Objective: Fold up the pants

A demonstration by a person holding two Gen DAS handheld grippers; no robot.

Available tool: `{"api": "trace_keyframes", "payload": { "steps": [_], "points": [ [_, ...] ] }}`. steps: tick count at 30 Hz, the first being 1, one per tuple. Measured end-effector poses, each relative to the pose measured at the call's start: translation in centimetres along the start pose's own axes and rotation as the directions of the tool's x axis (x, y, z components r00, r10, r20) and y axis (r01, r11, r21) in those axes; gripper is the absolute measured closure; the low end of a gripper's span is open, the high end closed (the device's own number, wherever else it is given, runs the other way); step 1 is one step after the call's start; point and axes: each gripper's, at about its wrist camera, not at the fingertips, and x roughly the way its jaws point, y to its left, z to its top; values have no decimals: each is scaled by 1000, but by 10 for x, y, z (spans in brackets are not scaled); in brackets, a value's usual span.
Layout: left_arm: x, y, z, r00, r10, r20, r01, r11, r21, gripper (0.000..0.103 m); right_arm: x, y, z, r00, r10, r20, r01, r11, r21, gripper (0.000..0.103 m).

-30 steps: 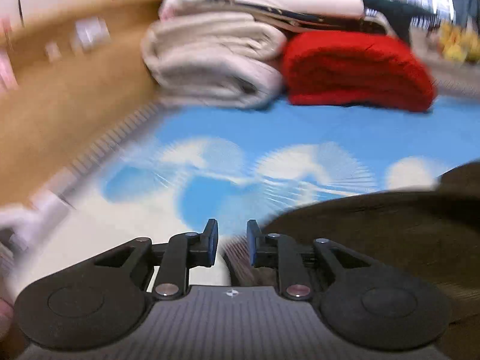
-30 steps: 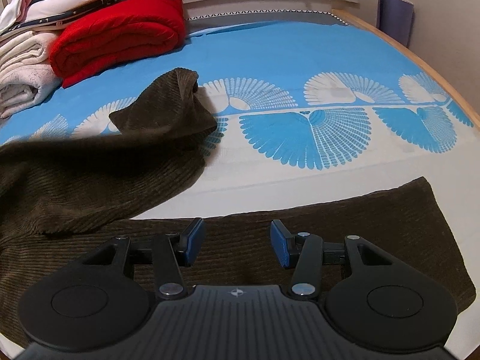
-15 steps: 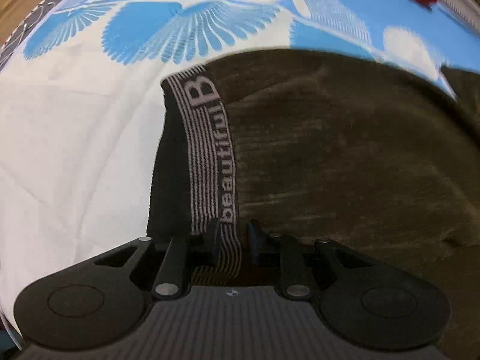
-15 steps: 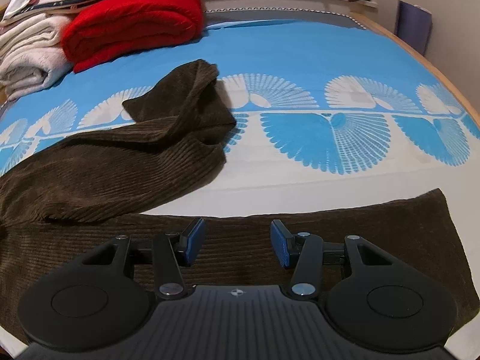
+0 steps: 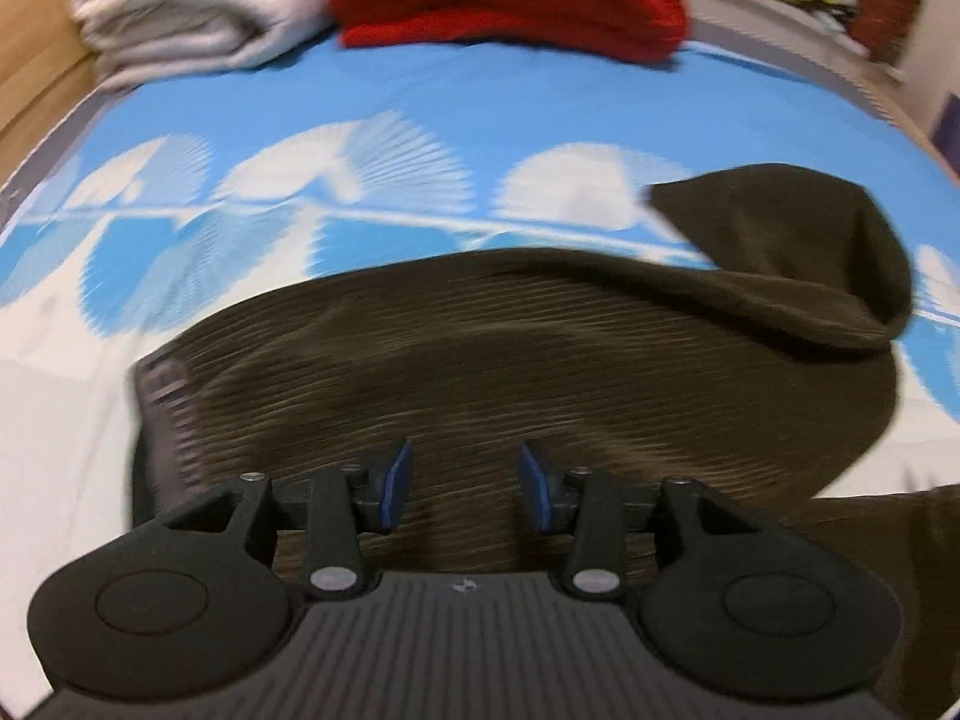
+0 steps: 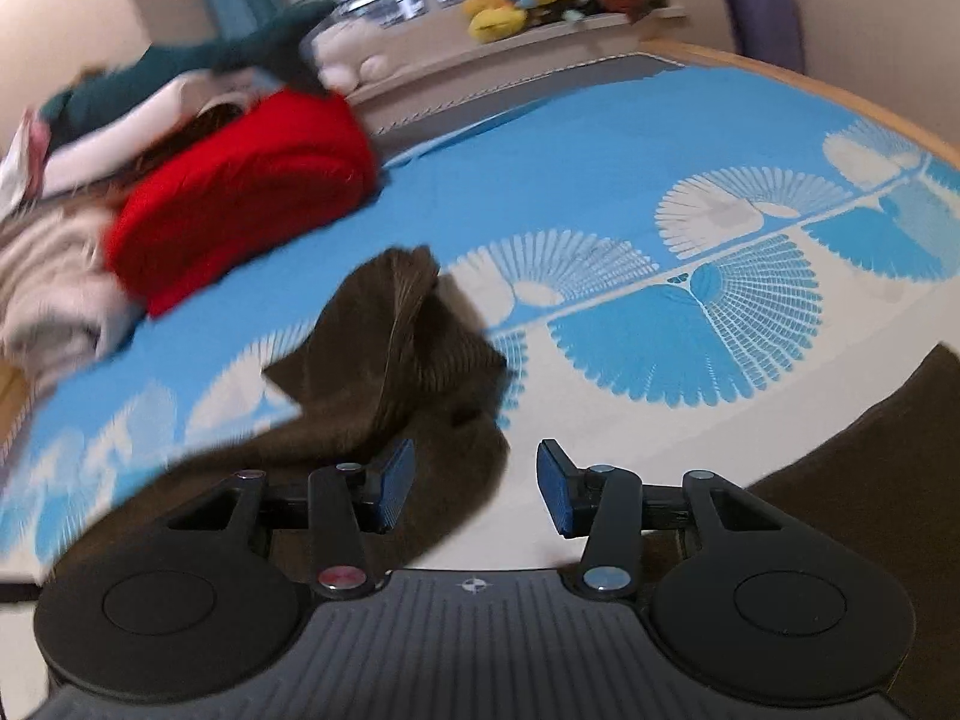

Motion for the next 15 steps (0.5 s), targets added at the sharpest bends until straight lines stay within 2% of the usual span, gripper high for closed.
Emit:
{"api": "trace_keyframes", "payload": {
  "steps": [4,7,12,15],
  "points": [
    [3,-40,6,999,-49,13,49,999,12,59,38,-10,6,998,-17,-65,25,992,125,55],
    [12,-55,13,998,-60,9,59,998,20,59,70,-22,3,992,-8,-128,39,969,242,55],
    [26,-69,23,997,-83,-9,83,996,22,59,121,-44,-8,979,34,-199,62,889,454,54],
    [36,-75,30,996,-89,-15,90,996,30,59,141,-49,-13,980,64,-190,48,846,531,52]
  ]
}}
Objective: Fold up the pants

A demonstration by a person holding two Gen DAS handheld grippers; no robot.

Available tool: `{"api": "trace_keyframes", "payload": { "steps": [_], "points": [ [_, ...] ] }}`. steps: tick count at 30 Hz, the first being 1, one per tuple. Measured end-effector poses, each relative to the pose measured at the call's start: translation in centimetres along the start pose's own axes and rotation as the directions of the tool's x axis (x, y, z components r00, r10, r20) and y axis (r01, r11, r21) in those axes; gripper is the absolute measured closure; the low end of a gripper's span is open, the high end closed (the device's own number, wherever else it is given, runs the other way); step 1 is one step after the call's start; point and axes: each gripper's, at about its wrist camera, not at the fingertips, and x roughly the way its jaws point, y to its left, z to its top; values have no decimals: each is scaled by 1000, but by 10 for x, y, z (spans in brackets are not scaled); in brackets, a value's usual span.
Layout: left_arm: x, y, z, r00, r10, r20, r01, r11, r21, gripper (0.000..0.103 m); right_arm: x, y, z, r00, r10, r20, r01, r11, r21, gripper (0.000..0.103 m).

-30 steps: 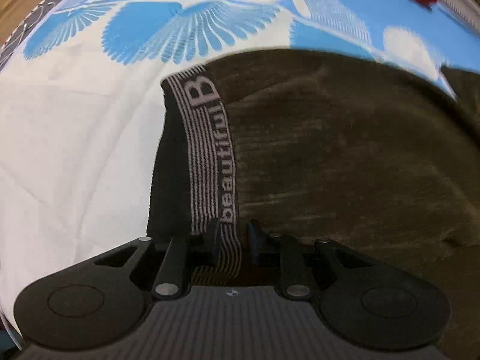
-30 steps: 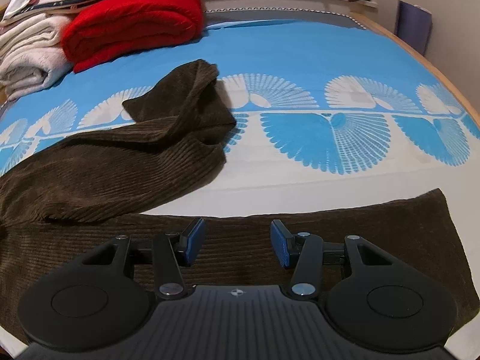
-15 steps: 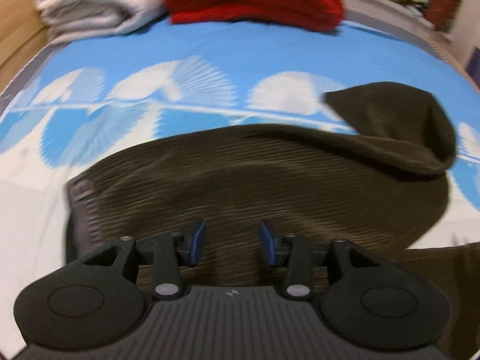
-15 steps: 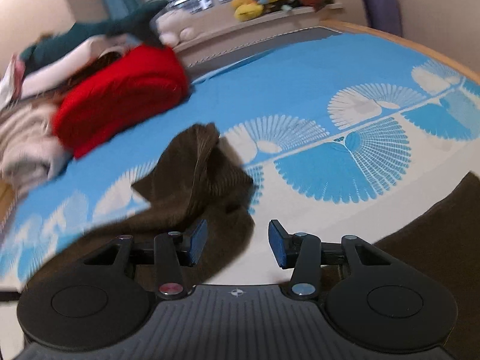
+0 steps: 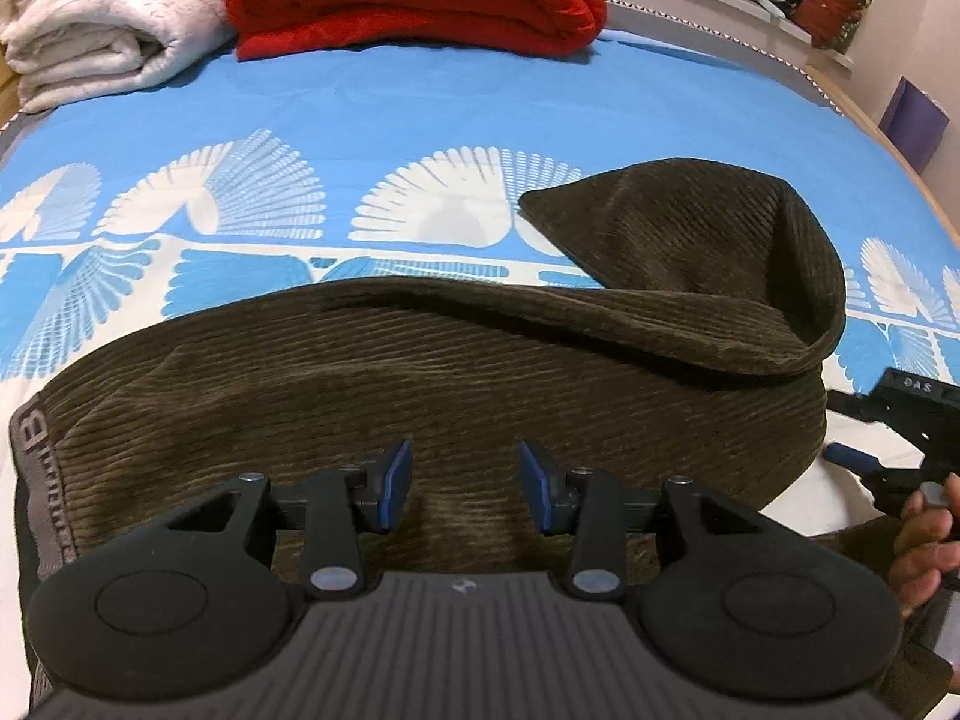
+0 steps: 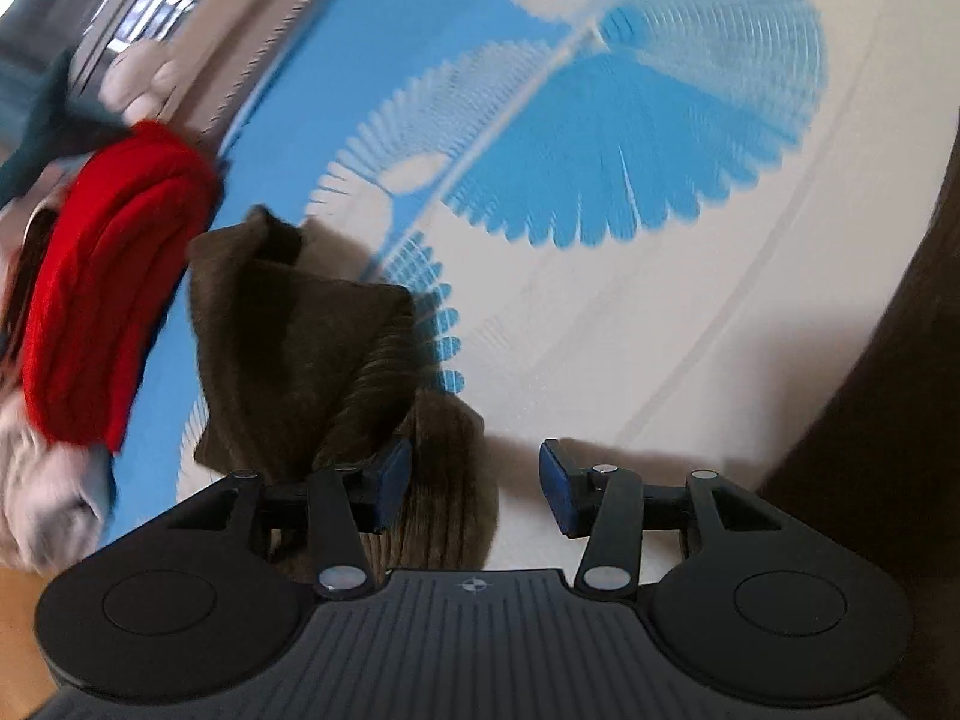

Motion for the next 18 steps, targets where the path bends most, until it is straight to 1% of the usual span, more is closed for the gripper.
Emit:
{"api": "trace_keyframes", "payload": {
  "steps": [2,4,5,6,7,8,9,10,11,12,13,14,15,16,17,18],
  "points": [
    [5,-2,5,1000,-6,-5,6,1000,-2,59,4,4,1,1000,25,11,-25,1000,7,52],
    [8,-2,10,1000,-14,-5,14,1000,-9,59,11,14,-2,998,63,-19,-64,998,-17,55],
    [7,-2,12,1000,-18,-3,18,1000,-10,59,13,18,-4,997,65,-32,-66,997,-39,67],
    [7,-2,15,1000,-23,1,23,1000,-9,59,13,25,-7,998,62,-31,-65,995,-77,83],
    [6,0,18,1000,-27,4,27,1000,-9,59,10,33,-9,998,55,-17,-57,992,-114,85],
    [5,2,21,1000,-29,9,29,999,-15,59,3,48,-13,998,56,7,-54,982,-181,88],
    [3,6,24,999,-30,17,31,999,-26,59,-5,65,-19,996,82,24,-73,963,-261,89],
    [0,13,28,999,-30,27,31,998,-45,59,-16,86,-28,991,125,38,-103,925,-365,90],
    [-3,20,31,999,-27,38,29,997,-66,59,-29,113,-46,982,186,38,-140,844,-518,90],
    [-6,28,34,999,-21,46,25,996,-88,59,-45,143,-74,965,261,11,-179,694,-697,90],
    [-9,38,36,998,-11,56,18,993,-119,59,-59,164,-109,943,328,-52,-221,504,-835,90],
    [-12,48,37,998,-1,64,11,988,-153,59,-66,174,-137,925,353,-139,-271,358,-894,91],
    [-14,60,39,998,9,70,4,982,-189,59,-64,178,-158,910,332,-247,-341,264,-902,90],
    [-15,68,40,997,15,70,0,977,-212,59,-56,178,-175,898,276,-342,-406,220,-887,90],
    [-15,76,41,998,22,66,-6,973,-231,59,-44,175,-190,901,202,-384,-422,201,-884,90],
    [-14,84,41,998,28,59,-12,968,-250,59,-34,172,-202,917,137,-374,-395,192,-899,90]
  ]
}}
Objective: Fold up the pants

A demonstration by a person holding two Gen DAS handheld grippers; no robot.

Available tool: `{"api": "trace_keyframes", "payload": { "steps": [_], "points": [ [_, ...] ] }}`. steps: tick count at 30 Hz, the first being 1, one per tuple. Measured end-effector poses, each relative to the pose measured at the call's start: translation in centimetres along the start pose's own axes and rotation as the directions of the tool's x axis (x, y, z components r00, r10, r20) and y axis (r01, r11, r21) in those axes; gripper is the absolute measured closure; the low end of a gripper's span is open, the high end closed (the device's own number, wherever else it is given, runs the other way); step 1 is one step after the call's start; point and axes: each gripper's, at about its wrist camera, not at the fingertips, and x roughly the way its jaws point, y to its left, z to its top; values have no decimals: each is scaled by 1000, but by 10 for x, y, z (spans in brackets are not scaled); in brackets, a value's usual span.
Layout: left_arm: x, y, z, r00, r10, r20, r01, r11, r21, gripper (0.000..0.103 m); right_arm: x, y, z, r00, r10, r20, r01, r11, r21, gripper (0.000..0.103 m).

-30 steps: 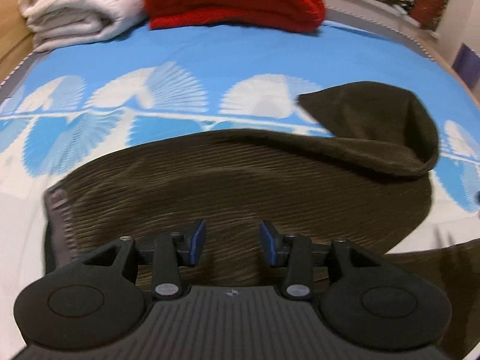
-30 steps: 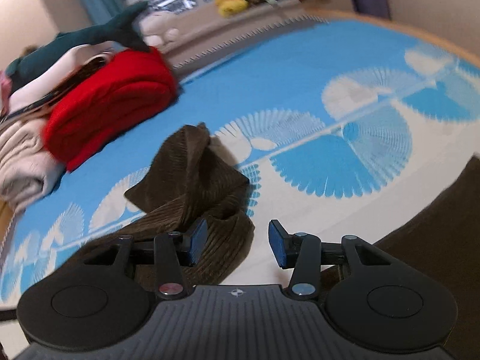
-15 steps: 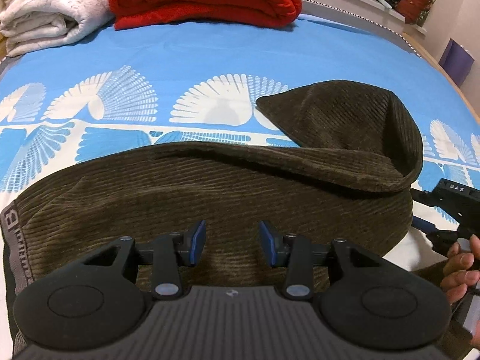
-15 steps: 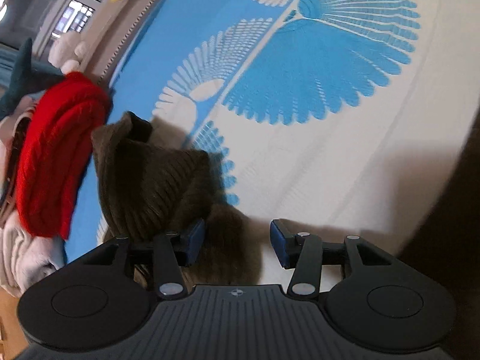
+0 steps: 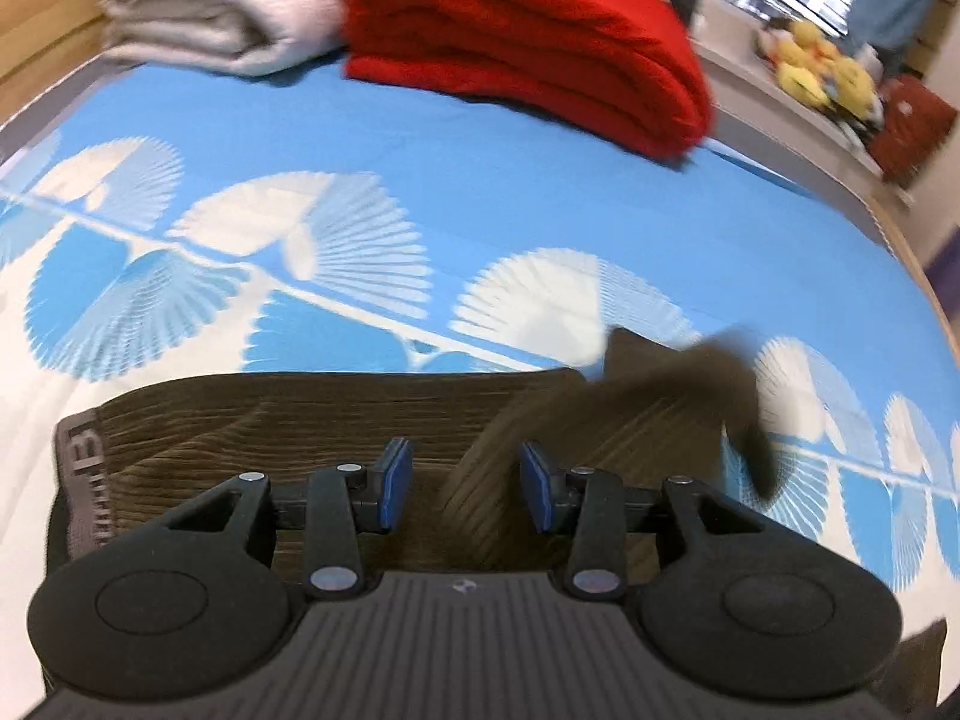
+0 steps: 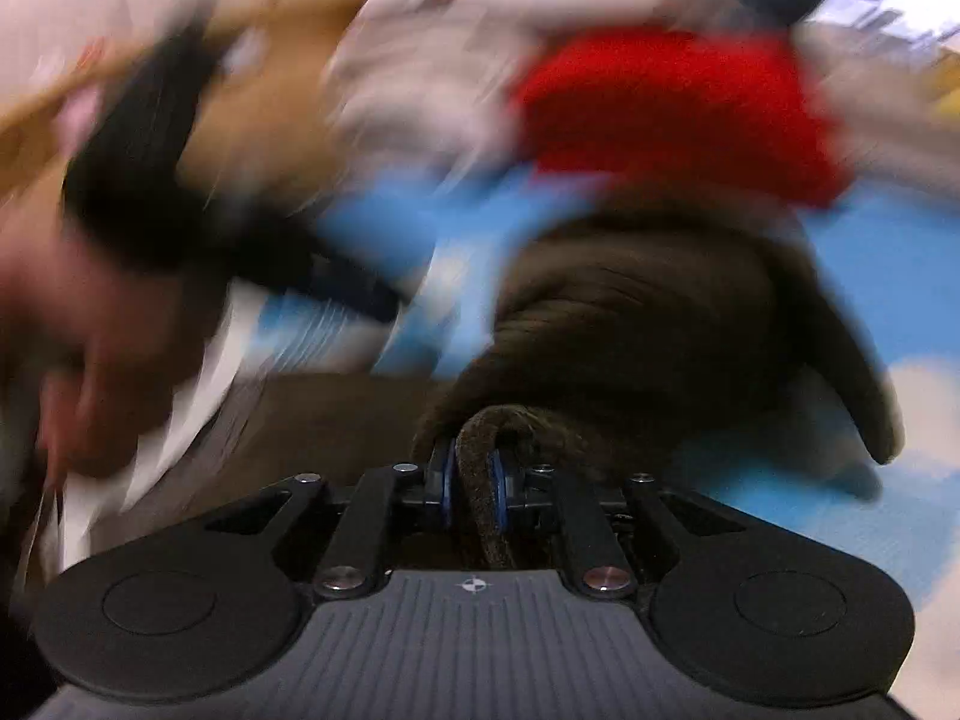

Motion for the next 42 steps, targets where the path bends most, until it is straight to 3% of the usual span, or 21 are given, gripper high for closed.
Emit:
{"api": "trace_keyframes", "payload": {
  "steps": [2,4,6,12,16,18,22,24,26,29,31,33,34,35,36,37,38,39,40,41,42],
  "points": [
    [3,10,2,1000,2,-22,-3,1000,-29,59,12,-5,-4,998,-18,-60,21,999,49,90],
    [7,16,2,998,-22,-52,20,999,-40,59,10,-24,0,999,2,-46,8,978,207,80],
    [11,17,2,995,-60,-79,57,998,-34,57,4,-43,4,1000,-18,-5,19,940,341,52],
    [21,14,-2,990,-90,-107,86,995,-43,54,8,-88,-1,994,-92,54,39,782,622,51],
    [25,7,-4,989,-94,-117,89,995,-43,54,34,-113,-9,997,-62,55,-2,652,758,51],
    [26,3,-4,988,-95,-119,91,995,-37,54,45,-117,-11,997,-52,48,-5,622,783,52],
    [27,3,-3,989,-86,-118,82,996,-37,54,66,-114,-11,999,-41,1,25,633,774,53],
    [26,4,-1,991,-75,-114,70,997,-42,54,71,-110,-8,999,-43,-12,37,654,755,76],
    [25,5,1,992,-67,-106,62,997,-49,54,70,-107,-4,999,-46,-3,33,672,740,91],
    [21,7,6,995,-59,-76,55,997,-62,54,51,-104,12,994,-94,61,23,709,704,94],
    [14,12,11,999,-50,-22,48,994,-102,54,16,-105,27,977,-144,156,-10,706,708,94],
    [5,12,16,998,-45,33,48,994,-103,54,-31,-110,38,934,-240,266,-23,702,712,95],
    [1,10,17,998,-48,52,52,995,-83,54,-61,-109,41,884,-354,305,41,710,703,95],
    [0,6,18,997,-57,58,60,996,-63,54,-86,-108,39,816,-477,325,120,691,712,95],
    [-1,1,17,996,-75,57,77,996,-35,54,-115,-108,33,709,-626,325,219,633,742,96],
    [-1,-6,15,994,-100,43,100,995,-2,54,-143,-110,23,566,-775,281,335,528,780,97],
    [1,-13,12,992,-126,18,125,991,35,54,-159,-116,13,463,-859,217,417,428,802,101],
    [3,-20,8,990,-144,-3,144,987,66,54,-169,-127,4,401,-905,141,483,340,807,103],
    [6,-28,3,986,-165,-34,168,980,107,54,-174,-145,-7,387,-921,51,539,271,798,102],
    [9,-36,-3,981,-181,-62,189,971,144,52,-176,-163,-19,410,-912,-23,564,233,792,99],
    [12,-44,-9,977,-194,-93,208,961,181,52,-175,-185,-36,461,-881,-105,567,201,798,98]
  ]
}}
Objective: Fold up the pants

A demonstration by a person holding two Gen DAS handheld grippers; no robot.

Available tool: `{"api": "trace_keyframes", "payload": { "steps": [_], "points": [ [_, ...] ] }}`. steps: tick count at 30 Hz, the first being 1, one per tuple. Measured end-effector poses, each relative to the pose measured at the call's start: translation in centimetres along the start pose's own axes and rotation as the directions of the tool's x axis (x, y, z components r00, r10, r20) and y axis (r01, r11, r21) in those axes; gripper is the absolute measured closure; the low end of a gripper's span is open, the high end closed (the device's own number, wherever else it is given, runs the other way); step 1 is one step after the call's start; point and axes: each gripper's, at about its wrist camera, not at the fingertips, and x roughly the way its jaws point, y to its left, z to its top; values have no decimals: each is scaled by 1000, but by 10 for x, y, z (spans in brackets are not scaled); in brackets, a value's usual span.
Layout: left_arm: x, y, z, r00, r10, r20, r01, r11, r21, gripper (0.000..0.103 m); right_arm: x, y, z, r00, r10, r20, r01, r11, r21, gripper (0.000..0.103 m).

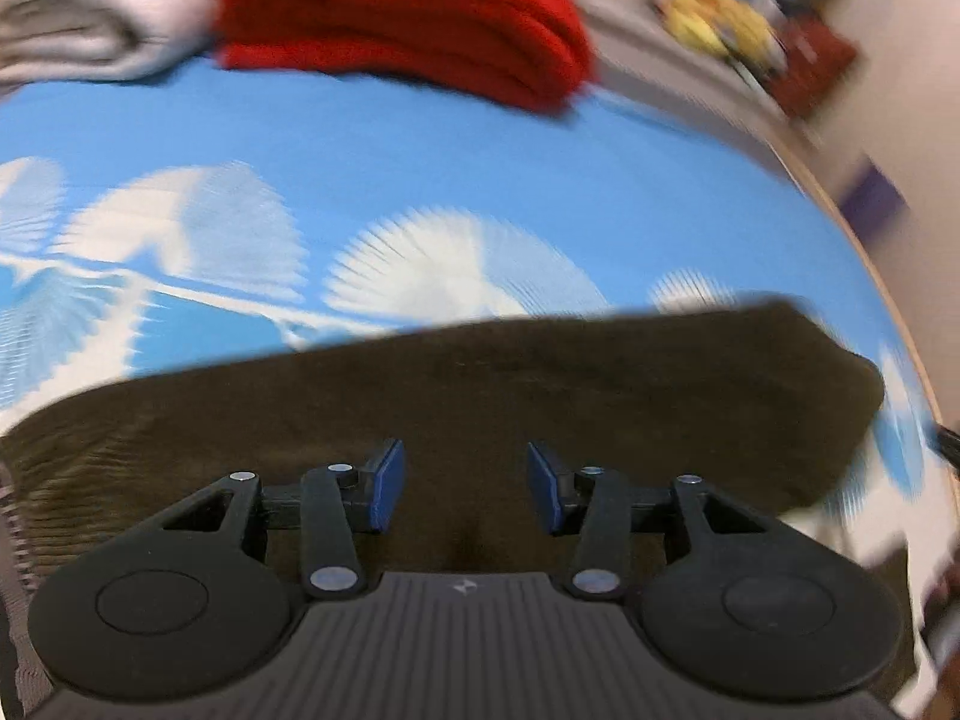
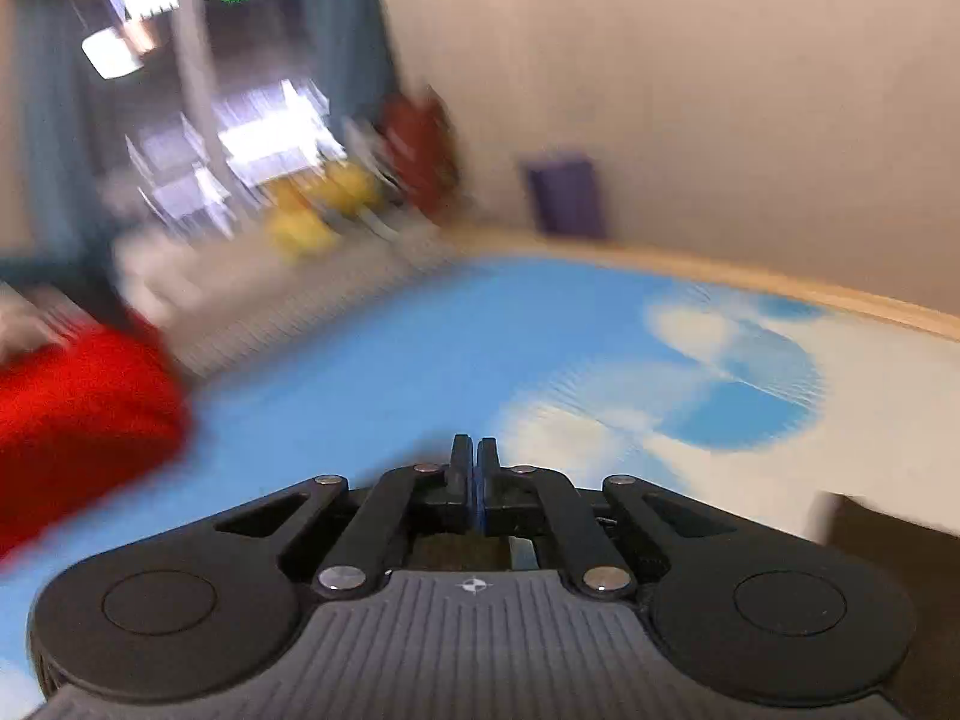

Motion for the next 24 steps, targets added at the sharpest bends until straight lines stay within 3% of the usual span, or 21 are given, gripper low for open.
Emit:
{"api": "trace_keyframes", "payload": {
  "steps": [2,4,5,9,11,15,19,24],
  "points": [
    [11,-16,-9,998,-22,-63,27,997,73,48,34,-39,-7,984,-33,-174,50,994,94,98],
    [21,-27,-21,993,-32,-111,46,990,131,47,56,-75,-17,955,-22,-296,87,975,207,91],
    [27,-31,-27,991,-32,-129,52,987,152,47,63,-84,-20,945,-10,-326,94,966,243,82],
    [45,-46,-46,981,-46,-189,84,976,199,47,94,-114,-20,930,163,-330,-32,929,369,62],
    [55,-53,-54,975,-63,-215,111,969,219,47,107,-121,-22,916,229,-330,-75,904,420,62],
    [70,-79,-69,968,-89,-235,156,947,279,47,124,-137,-34,886,274,-375,-33,843,537,60],
    [88,-98,-79,966,-95,-238,170,933,318,47,125,-120,-38,869,308,-388,-59,842,537,60],
    [114,-117,-92,965,-80,-251,170,918,359,47,123,-92,-56,811,390,-436,-93,822,562,60]
  ]
}}
